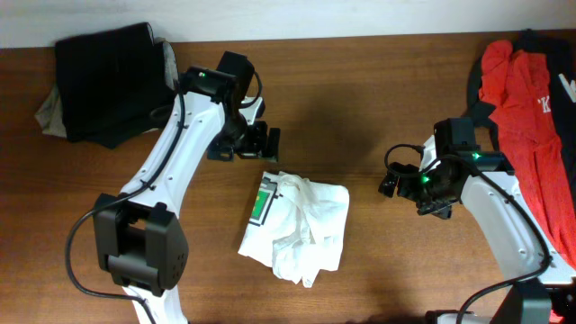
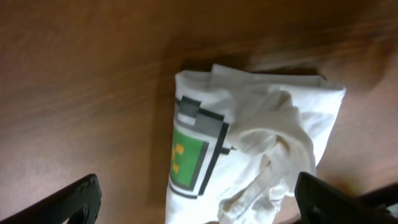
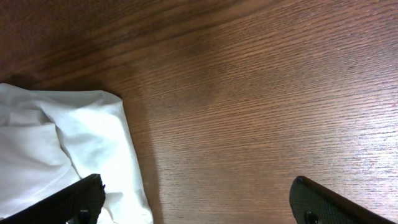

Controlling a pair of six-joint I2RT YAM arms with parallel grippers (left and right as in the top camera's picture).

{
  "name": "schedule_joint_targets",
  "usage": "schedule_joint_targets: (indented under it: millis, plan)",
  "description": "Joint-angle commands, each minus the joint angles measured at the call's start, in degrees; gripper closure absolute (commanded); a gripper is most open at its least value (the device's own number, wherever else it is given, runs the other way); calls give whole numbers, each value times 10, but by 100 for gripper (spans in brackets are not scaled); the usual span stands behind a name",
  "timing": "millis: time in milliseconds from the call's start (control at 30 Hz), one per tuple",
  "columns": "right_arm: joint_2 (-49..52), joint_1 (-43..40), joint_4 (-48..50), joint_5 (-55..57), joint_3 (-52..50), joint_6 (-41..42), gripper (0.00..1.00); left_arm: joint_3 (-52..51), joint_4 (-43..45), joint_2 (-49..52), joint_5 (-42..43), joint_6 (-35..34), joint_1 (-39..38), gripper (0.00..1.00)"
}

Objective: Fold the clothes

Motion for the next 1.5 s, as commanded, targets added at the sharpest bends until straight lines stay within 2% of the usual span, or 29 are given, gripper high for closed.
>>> schedule_joint_targets:
  millis: [0, 67, 133, 233, 333, 367, 400, 433, 467, 533, 600, 700, 767, 800, 833, 867, 900, 967, 1067, 1167, 1233, 1333, 1400, 1467]
  plan:
    - [0, -4, 1, -1, -2, -4, 1, -67, 48, -11, 82, 55, -11, 1]
    - [0, -4, 1, -1, -2, -4, 1, -112, 81, -10, 84, 55, -24, 1]
    - [0, -4, 1, -1, -2, -4, 1, -153, 118, -10, 125, 80, -46, 2]
    - [0, -4, 1, -3, -2, -4, 1, -158, 137, -10, 130, 80, -79, 9]
    - [0, -4, -8, -3, -2, -4, 1, -158, 153, -10, 130, 79, -115, 33]
    - [0, -4, -9, -3, -2, -4, 1, -158, 155, -10, 130, 74, -121, 53]
    - [0, -4, -10, -3, -2, -4, 1, -158, 155, -10, 130, 73, -123, 80]
    - [0, -4, -10, -3, -2, -4, 1, -158, 156, -10, 131, 73, -123, 94]
    - [0, -4, -9, -3, -2, -4, 1, -158, 164, -11, 146, 73, -123, 99]
    - [0, -4, -7, -3, -2, -4, 1, -158, 200, -11, 216, 73, -124, 99]
    - [0, -4, -8, -3, -2, -4, 1, -158, 241, -11, 235, 32, -125, 99]
    - [0, -4, -7, -3, -2, -4, 1, -158, 284, -11, 235, 24, -141, 99]
    - [0, -4, -7, -3, -2, -4, 1, -158, 321, -11, 233, 14, -160, 96]
    - [0, -4, -8, -3, -2, -4, 1, -158, 334, -11, 233, 6, -168, 92]
    - [0, -4, -8, -3, -2, -4, 2, -158, 341, -11, 230, 6, -175, 49]
    - [0, -4, -9, -3, -2, -4, 1, -158, 350, -11, 218, 6, -183, 21]
    - [0, -4, -9, -3, -2, -4, 1, -158, 354, -11, 218, 6, -185, 17]
    - [0, -4, -9, -3, -2, -4, 1, -157, 353, -11, 218, 7, -180, 2]
    - [0, -4, -10, -2, -2, -4, 1, -144, 326, -22, 214, 7, -142, 1]
    - [0, -4, -3, -1, -2, -4, 1, -123, 215, -58, 121, 7, -63, 1]
    - [0, -4, 17, -2, -2, 1, 1, -123, 134, -67, 104, 30, -24, 1]
    - [0, -4, 53, -1, -2, 12, 1, -124, 44, -66, 103, 38, -30, 1]
    - [0, -4, 66, 0, -2, 11, 1, -124, -22, -66, 49, 41, -50, 1]
    - [0, -4, 64, 6, -2, 11, 1, -143, -52, -66, 11, 37, -79, 1]
